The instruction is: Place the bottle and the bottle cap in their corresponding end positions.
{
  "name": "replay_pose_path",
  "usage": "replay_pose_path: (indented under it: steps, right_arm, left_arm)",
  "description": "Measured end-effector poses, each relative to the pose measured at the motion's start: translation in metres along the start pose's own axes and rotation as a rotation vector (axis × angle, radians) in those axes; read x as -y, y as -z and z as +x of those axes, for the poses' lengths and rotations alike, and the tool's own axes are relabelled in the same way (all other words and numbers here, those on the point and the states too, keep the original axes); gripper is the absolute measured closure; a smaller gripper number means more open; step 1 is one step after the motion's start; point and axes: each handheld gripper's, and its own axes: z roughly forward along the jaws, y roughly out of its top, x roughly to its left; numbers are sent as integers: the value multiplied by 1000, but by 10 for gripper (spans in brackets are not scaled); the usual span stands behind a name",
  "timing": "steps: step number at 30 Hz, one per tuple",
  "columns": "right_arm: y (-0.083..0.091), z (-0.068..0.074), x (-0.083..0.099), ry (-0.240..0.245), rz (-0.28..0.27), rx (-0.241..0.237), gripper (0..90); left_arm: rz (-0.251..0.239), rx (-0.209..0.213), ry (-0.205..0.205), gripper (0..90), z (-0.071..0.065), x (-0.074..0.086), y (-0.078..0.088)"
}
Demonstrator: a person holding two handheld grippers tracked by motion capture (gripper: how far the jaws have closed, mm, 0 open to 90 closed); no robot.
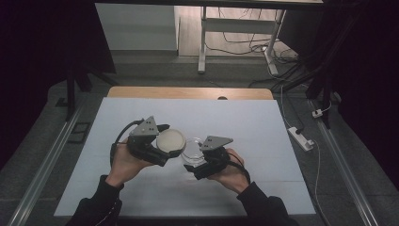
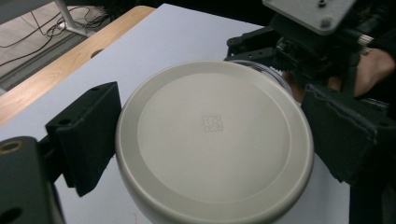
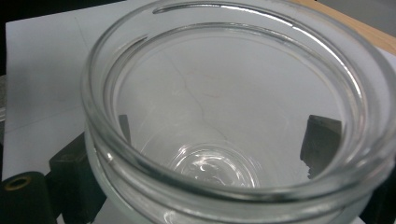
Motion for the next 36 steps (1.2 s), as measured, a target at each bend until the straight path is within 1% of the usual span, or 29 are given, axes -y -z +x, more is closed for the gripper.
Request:
replay_pose_path:
  steps: [10, 20, 31, 36]
  right_arm:
    - [-1, -9, -2, -13, -3, 15, 65]
    - [-4, -25, -5, -25, -14, 50, 65]
    - [-17, -35, -13, -27, -14, 66, 65]
    - [-22, -38, -15, -30, -13, 69, 65]
  left_arm:
    - [9, 36, -6, 89, -7, 8, -5]
    - [19, 67, -12, 88, -13, 20, -11]
    - [11, 79, -3, 89, -18, 33, -13]
    - [15, 81, -5, 89, -21, 38, -18]
